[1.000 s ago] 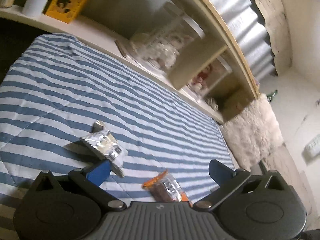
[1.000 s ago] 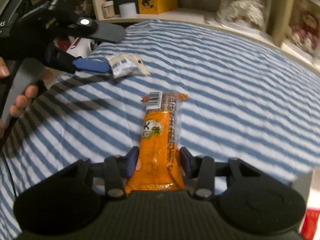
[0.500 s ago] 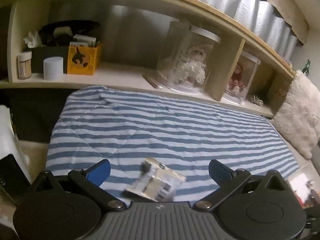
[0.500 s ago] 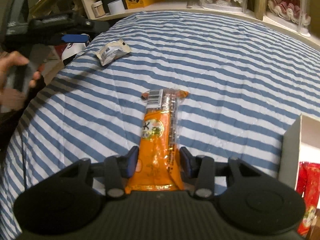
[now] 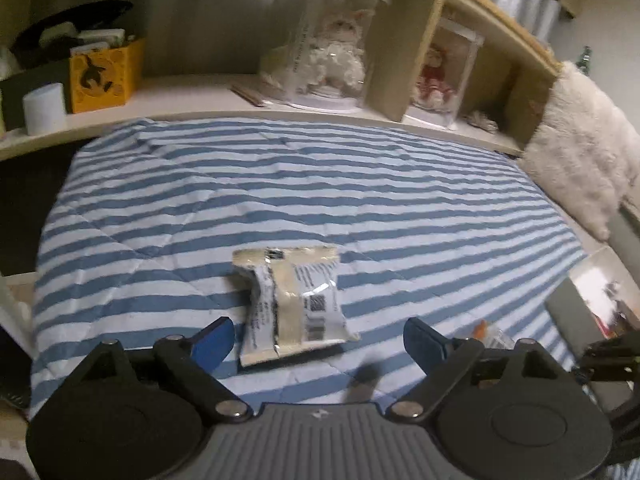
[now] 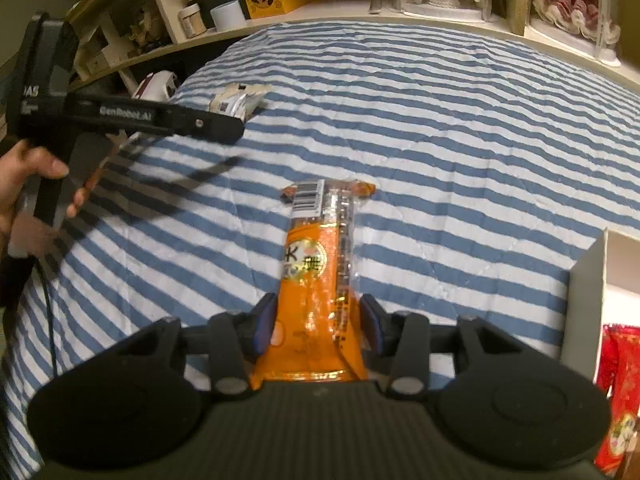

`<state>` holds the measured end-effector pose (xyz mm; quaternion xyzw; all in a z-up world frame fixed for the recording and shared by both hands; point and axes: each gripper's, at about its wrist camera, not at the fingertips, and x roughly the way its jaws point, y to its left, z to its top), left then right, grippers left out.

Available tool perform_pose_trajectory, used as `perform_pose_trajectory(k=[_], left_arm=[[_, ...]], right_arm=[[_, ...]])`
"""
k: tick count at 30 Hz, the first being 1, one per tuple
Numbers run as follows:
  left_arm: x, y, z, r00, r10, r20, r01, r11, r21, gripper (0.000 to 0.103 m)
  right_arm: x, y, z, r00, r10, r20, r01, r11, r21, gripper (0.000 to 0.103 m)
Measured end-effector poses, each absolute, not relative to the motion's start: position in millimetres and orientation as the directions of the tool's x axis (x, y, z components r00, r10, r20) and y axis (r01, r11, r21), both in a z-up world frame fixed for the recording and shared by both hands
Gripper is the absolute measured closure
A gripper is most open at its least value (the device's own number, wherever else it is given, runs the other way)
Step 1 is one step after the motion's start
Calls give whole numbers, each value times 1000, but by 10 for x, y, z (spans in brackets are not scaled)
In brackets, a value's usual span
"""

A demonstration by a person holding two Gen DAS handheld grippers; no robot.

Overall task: Organize snacks
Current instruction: 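Grasp the orange wrapped bar with the right gripper while the left grasps the white pastry, then carry the orange bar and white pastry over the white box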

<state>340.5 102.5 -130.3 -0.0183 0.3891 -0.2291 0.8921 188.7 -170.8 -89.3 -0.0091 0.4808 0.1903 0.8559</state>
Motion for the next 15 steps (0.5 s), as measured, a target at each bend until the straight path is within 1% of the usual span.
perform_pose_trajectory(k=[2, 4, 6, 7, 10, 12, 13, 14, 15], left_arm=[[3436, 1005, -1297, 615, -390, -685, 348, 914, -207, 12], [3478, 967, -1301, 639, -352, -684, 301, 933, -198, 12], [3505, 910, -1310, 658, -318, -683, 274, 946, -176, 12], [3518, 877, -1321, 663, -305, -683, 266, 950, -166, 14], [3566, 802, -1354, 678, -265, -685, 239, 961, -135, 23], [3552, 779, -1369, 697, -247, -673, 228, 966, -118, 27], [3549, 779, -1377, 703, -243, -668, 225, 967, -115, 32], [3539, 786, -1379, 707, -237, -666, 220, 969, -111, 40], [3531, 798, -1376, 713, -227, -664, 210, 972, -107, 45]], right_arm=[[1930, -1679, -878, 479, 321, -817, -331, 928, 171, 49], [1974, -1641, -856, 487, 326, -810, -329, 928, 175, 43], [2012, -1610, -861, 494, 322, -808, -322, 931, 174, 42], [2034, -1590, -873, 496, 318, -808, -319, 932, 171, 42], [2087, -1530, -910, 506, 304, -807, -323, 934, 149, 42], [2125, -1506, -934, 509, 293, -809, -316, 938, 141, 42], [2143, -1487, -936, 512, 289, -809, -312, 940, 139, 44], [2147, -1462, -931, 515, 283, -809, -311, 941, 131, 46], [2158, -1439, -922, 520, 272, -810, -316, 942, 114, 51]])
